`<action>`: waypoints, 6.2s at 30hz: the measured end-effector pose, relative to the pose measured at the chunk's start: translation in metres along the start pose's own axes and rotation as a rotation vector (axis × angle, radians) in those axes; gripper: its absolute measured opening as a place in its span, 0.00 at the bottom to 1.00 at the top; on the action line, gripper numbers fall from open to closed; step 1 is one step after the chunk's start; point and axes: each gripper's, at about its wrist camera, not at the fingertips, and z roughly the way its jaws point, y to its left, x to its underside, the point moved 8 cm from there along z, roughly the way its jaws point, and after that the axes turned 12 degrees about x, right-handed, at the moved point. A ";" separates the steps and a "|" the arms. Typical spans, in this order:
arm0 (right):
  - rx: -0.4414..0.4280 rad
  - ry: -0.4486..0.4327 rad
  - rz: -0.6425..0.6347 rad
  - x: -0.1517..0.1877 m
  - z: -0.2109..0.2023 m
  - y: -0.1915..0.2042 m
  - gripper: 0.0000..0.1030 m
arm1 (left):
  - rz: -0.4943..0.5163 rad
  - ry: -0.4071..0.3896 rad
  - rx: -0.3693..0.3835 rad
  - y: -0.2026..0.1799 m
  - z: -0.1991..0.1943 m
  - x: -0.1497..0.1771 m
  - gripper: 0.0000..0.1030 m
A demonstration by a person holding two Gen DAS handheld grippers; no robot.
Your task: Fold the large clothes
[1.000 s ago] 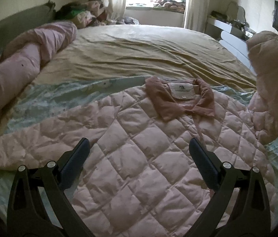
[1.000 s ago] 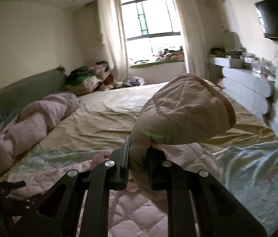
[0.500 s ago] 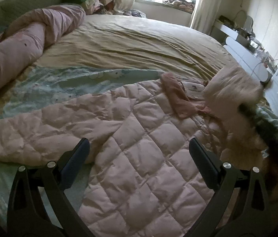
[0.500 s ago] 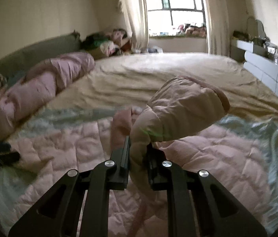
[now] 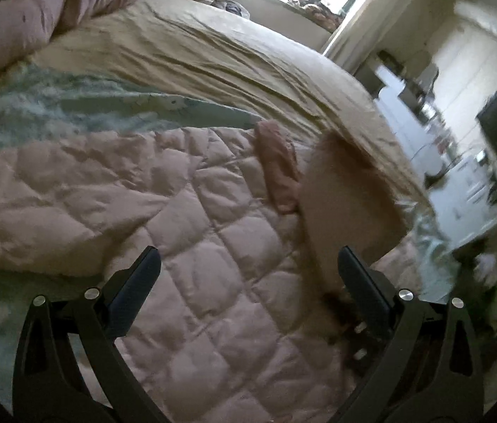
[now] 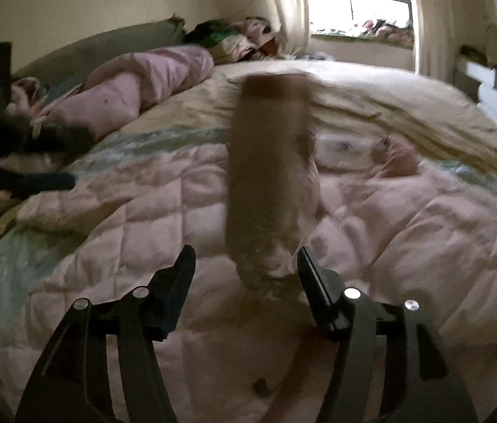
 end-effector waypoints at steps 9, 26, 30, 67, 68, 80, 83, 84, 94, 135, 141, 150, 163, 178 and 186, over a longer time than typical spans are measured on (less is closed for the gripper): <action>-0.067 0.063 0.113 0.015 -0.016 -0.007 0.58 | -0.039 0.078 0.017 0.008 0.032 0.015 0.91; 0.248 0.050 0.327 0.087 -0.140 -0.167 0.58 | 0.096 0.095 -0.127 0.009 0.089 0.026 0.02; 0.296 0.030 0.332 0.078 -0.143 -0.182 0.58 | 0.197 -0.014 -0.076 -0.026 0.048 -0.001 0.02; 0.368 0.242 0.229 0.014 0.016 -0.208 0.75 | 0.343 0.095 -0.307 0.023 0.050 0.024 0.43; 0.356 0.223 0.223 0.012 0.009 -0.204 0.75 | 0.357 0.068 -0.318 0.017 0.039 0.018 0.46; 0.300 0.137 0.096 0.005 -0.026 -0.148 0.82 | 0.381 0.135 -0.131 -0.053 0.071 0.036 0.64; 0.303 0.183 0.113 0.019 -0.016 -0.151 0.82 | 0.367 0.203 -0.134 -0.049 0.095 0.052 0.64; 0.302 0.207 0.126 0.024 -0.010 -0.152 0.82 | 0.367 0.224 -0.146 -0.046 0.103 0.056 0.64; 0.301 0.313 0.150 0.063 0.023 -0.147 0.83 | 0.378 0.281 -0.196 -0.017 0.135 0.080 0.73; 0.201 -0.043 0.040 -0.057 -0.085 -0.005 0.94 | 0.199 -0.047 -0.346 0.071 -0.091 0.031 0.91; 0.160 -0.073 0.017 -0.076 -0.080 0.035 0.94 | 0.169 -0.071 -0.372 0.099 -0.114 0.029 0.91; 0.084 -0.082 -0.050 -0.093 -0.064 0.097 0.94 | 0.072 -0.104 -0.427 0.155 -0.142 0.029 0.91; 0.022 -0.016 -0.149 -0.083 -0.019 0.161 0.94 | -0.063 -0.134 -0.462 0.229 -0.162 0.032 0.91; -0.026 0.068 -0.194 -0.050 0.029 0.201 0.94 | -0.370 -0.237 -0.441 0.344 -0.188 0.048 0.91; 0.000 0.079 -0.179 -0.045 0.035 0.183 0.94 | -0.506 -0.347 -0.436 0.389 -0.196 0.030 0.91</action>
